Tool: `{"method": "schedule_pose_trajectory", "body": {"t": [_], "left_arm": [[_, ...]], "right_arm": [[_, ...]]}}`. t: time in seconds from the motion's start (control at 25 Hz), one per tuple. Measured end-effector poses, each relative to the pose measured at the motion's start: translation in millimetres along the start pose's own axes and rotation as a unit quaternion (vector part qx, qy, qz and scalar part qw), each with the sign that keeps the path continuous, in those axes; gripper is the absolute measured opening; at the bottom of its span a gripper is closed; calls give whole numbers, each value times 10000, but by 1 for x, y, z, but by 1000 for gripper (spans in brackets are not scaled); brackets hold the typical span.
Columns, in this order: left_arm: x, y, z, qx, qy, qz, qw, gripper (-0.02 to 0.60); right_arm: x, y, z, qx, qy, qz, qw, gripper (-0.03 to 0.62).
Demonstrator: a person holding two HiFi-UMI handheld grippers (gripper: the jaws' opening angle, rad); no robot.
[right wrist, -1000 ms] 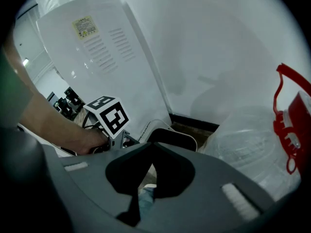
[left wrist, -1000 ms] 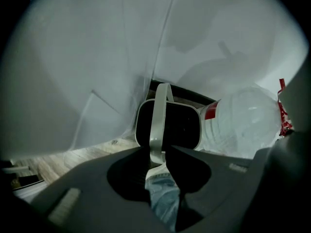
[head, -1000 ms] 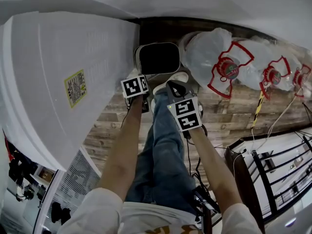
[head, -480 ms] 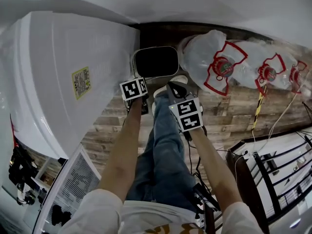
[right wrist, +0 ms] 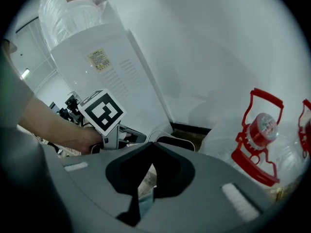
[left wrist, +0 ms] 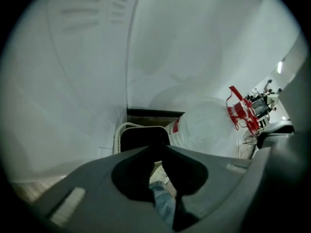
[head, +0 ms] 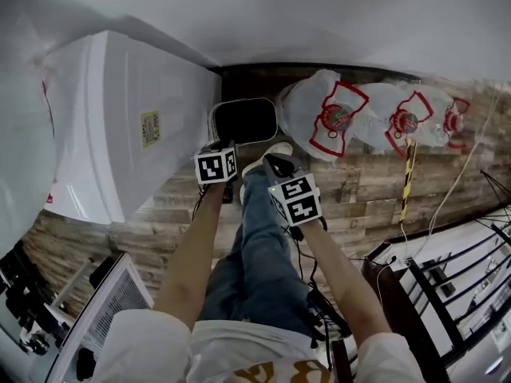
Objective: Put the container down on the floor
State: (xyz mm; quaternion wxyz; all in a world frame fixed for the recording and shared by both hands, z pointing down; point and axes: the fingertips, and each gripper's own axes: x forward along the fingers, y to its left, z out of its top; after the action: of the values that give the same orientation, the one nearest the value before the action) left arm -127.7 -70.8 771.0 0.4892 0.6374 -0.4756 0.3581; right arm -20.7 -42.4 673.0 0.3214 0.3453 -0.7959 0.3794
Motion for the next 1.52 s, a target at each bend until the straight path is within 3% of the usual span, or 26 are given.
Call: {"method": "schedule_pose_trajectory", "body": {"t": [0.2, 0.4, 0.48, 0.64, 0.72, 1.0, 1.24, 1.52], "left_arm": [[-55, -29, 13, 769, -308, -120, 9965, 2], [-104, -49, 20, 1097, -465, -227, 9926, 0], [-124, -59, 26, 1034, -559, -345, 9925, 0], [-169, -77, 44, 330, -945, -719, 9924, 0], [-188, -87, 55, 193, -1156, -849, 9895, 0], [-250, -109, 73, 231, -1633, -1224, 9787, 0], [-299, -125, 68, 828, -1905, -1088, 9721, 0], [-362, -133, 75, 593, -2497, -1233, 9586, 0]], "right_arm": [[-42, 4, 16, -177, -76, -192, 9996, 29], [-79, 14, 45, -327, -320, -382, 9982, 28], [-93, 19, 58, -368, -425, -419, 9975, 28], [-130, 29, 81, -227, -736, -443, 9960, 29], [-147, 29, 87, -173, -839, -505, 9950, 29], [-180, 60, 97, -252, -948, -332, 9946, 28], [-220, 79, 101, 77, -1192, -305, 9924, 29], [-270, 93, 110, 725, -1940, -498, 9771, 29]]}}
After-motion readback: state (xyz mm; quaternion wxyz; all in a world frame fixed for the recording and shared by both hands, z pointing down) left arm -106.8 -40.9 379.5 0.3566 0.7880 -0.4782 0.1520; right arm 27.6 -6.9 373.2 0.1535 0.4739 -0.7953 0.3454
